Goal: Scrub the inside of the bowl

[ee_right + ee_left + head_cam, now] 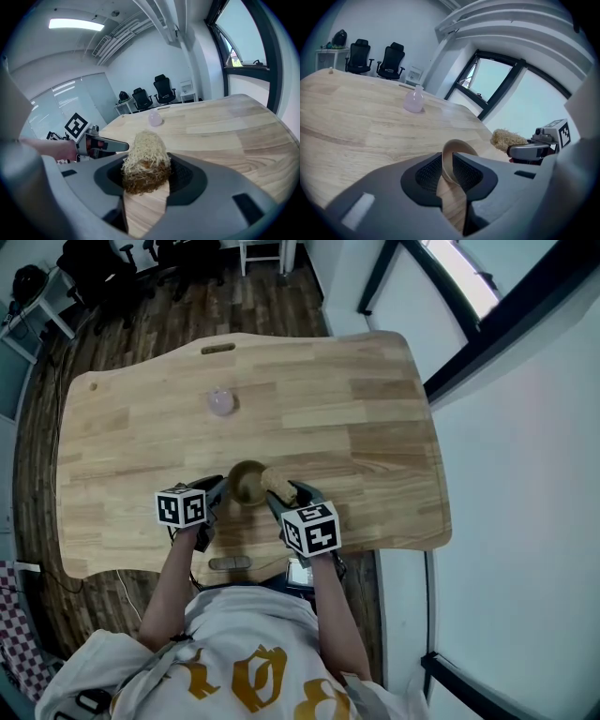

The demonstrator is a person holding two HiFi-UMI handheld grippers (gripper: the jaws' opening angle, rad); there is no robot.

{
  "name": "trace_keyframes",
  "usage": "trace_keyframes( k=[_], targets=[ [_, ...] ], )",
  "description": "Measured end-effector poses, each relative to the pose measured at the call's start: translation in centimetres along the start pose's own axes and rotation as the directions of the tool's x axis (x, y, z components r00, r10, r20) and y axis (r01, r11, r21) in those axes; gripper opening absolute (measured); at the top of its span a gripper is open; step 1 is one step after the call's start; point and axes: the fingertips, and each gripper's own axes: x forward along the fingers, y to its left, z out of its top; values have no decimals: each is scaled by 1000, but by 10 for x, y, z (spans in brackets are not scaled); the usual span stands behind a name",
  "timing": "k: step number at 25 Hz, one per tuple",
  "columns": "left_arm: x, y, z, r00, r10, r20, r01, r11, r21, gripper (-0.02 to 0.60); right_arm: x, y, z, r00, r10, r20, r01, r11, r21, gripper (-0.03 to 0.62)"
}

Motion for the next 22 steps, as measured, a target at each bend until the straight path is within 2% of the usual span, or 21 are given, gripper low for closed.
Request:
trace_keyframes(
  k=[6, 9, 12, 20, 22],
  targets=[
    [6, 4, -4, 999, -31, -35, 29, 998, -60, 101, 13, 2, 1, 999, 32, -34, -32, 999, -13, 195],
    [14, 2, -6, 997, -49, -54, 46, 997, -61, 106, 21, 4, -4, 997, 42, -58, -43, 999, -19, 195],
    [21, 2, -9, 994, -53, -93, 48, 998, -48, 106, 27, 4, -5, 996, 45, -73, -47, 998, -32, 195],
    [38, 2, -19, 986, -76, -150, 61, 993, -101, 104, 31, 1, -8, 992, 65, -105, -68, 997, -28, 195],
    [40, 0, -18, 987, -59, -151, 46, 995, -86, 55, 32, 2, -11, 991, 68, -114, -71, 997, -25, 195]
  ],
)
